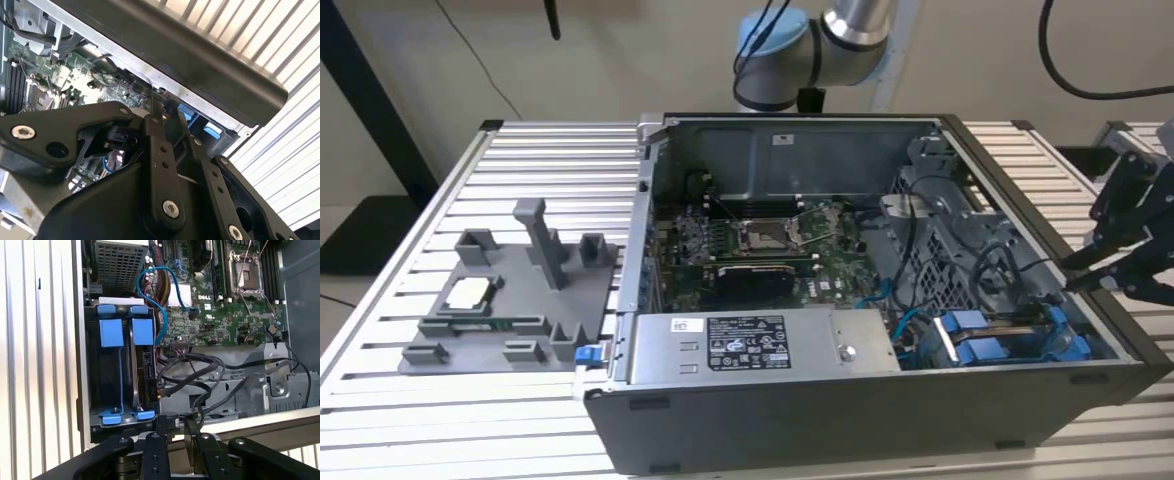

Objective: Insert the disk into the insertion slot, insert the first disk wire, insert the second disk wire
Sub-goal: 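Insert the second disk wire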

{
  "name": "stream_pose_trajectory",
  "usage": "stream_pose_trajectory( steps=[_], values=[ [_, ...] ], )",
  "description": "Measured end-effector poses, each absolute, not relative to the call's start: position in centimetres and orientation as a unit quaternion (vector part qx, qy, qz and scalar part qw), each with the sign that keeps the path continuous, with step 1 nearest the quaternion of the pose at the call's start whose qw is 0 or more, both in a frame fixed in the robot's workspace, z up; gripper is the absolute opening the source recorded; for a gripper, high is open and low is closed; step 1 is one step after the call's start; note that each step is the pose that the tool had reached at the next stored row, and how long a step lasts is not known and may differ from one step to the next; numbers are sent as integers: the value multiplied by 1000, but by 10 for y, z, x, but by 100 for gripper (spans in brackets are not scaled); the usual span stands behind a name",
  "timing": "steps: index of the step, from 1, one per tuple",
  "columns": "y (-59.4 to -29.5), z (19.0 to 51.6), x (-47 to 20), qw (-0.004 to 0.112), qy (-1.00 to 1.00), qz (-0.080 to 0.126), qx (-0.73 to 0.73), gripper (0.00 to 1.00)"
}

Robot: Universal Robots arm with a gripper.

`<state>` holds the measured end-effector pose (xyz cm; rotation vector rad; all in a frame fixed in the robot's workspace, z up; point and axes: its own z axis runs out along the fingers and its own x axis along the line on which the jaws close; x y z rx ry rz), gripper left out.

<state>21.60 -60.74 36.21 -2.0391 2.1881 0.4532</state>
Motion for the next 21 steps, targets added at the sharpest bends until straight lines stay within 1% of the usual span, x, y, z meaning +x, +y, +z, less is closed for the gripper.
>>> stream_pose_trajectory(
  steps=[2,4,8,9,15,18,19,20,21],
  values=[
    [-609,363,217,56,722,152,-672,29],
    [-610,361,217,57,722,153,-672,29],
    [-610,356,218,62,721,159,-672,29],
    [-610,356,218,66,720,163,-671,29],
    [-611,355,217,102,712,199,-666,29],
    [-613,354,217,109,710,207,-664,29],
    [-615,354,217,110,710,208,-664,27],
    [-616,354,217,111,710,208,-664,20],
    [-617,354,217,111,710,208,-664,20]
  ],
)
